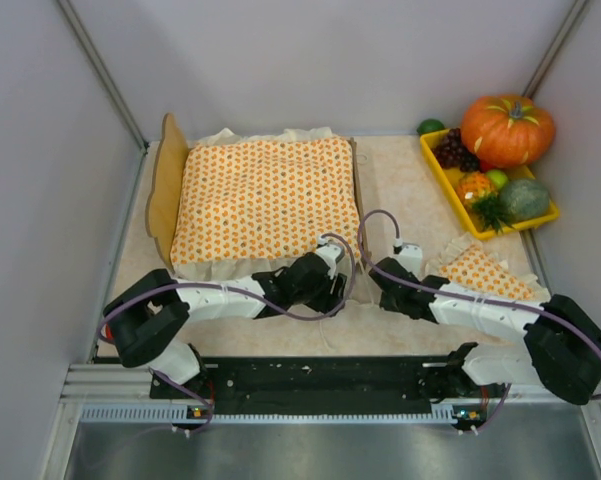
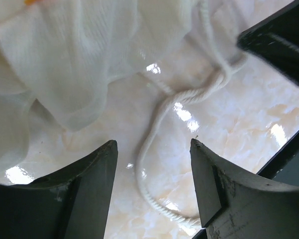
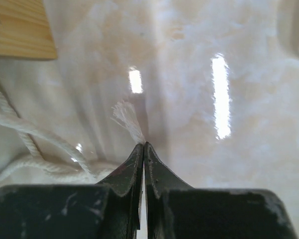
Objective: Set up the pet bed
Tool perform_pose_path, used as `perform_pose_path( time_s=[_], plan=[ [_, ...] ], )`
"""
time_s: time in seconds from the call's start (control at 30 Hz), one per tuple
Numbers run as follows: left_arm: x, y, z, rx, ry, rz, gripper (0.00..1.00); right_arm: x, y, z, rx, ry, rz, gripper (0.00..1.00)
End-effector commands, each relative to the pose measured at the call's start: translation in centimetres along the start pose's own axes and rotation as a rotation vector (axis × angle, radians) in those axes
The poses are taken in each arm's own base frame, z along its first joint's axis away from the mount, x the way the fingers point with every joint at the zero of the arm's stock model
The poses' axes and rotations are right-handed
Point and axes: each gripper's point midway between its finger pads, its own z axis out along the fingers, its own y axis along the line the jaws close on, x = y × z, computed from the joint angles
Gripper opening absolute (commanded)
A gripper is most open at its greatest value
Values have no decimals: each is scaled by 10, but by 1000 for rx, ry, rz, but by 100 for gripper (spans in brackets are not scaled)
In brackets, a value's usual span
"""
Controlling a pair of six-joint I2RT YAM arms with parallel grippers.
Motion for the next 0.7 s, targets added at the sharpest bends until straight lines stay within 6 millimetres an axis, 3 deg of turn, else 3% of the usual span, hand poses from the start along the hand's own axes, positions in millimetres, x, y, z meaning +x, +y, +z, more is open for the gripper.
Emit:
perform_pose_path(
  time_s=[0.0,0.13,0.17,0.37,0.53,0.67],
  plan=[
    [-1,-3,-2,33,-10,108,65,2,-26,-11,71,-1,-3,0],
    [-3,-6,6,33,8,191,65,-1,-21,-15,44,-6,-7,0],
    [-11,-10,8,40,-6,217,65,-1,-20,-15,41,-4,-9,0],
    [-13,-35,22,141,26,313,66,1,-19,-15,35,7,-14,0],
    [2,-42,38,156,85,363,64,0,-16,-16,20,4,-8,0],
    [17,-37,45,127,125,383,52,-2,-14,-19,7,1,-3,0]
  ],
)
